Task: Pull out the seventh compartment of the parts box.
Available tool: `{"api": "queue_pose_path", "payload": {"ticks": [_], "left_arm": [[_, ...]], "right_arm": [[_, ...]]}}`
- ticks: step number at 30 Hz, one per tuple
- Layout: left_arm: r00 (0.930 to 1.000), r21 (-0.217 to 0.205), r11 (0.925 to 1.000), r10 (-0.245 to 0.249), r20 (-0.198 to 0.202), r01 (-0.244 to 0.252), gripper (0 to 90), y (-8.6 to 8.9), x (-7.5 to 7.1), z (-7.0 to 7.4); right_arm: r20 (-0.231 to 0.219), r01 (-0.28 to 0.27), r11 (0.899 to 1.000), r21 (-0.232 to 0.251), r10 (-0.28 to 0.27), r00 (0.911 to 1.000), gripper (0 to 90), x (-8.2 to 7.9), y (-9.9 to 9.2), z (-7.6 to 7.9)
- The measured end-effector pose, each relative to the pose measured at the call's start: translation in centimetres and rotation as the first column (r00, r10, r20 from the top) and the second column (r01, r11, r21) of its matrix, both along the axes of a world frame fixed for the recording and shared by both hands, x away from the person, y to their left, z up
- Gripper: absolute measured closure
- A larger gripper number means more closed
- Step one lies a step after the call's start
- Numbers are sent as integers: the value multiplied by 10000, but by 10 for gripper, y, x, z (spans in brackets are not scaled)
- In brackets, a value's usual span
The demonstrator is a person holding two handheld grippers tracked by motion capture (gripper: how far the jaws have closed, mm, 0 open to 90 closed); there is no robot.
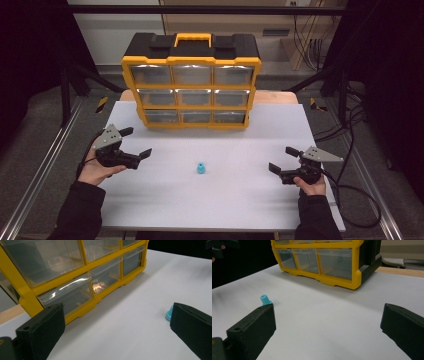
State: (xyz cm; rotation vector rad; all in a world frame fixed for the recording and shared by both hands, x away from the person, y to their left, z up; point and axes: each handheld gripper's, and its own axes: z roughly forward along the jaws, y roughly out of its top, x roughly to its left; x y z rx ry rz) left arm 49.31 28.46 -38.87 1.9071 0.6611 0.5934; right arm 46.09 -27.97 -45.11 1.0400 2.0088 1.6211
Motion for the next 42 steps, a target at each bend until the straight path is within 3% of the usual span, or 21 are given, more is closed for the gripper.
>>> {"api": "queue_pose_path", "payload": {"ticks": [20,42], "left_arm": [[9998,828,9964,-176,81,168,0,-13,13,9],[9981,1881,9817,-400,476,304,0,-25,26,22]], "right_arm": [[-30,9,10000,-4,-9,10000,6,0,1,0],[-34,32,10000,-58,-32,10000,6,0,1,-1]]}}
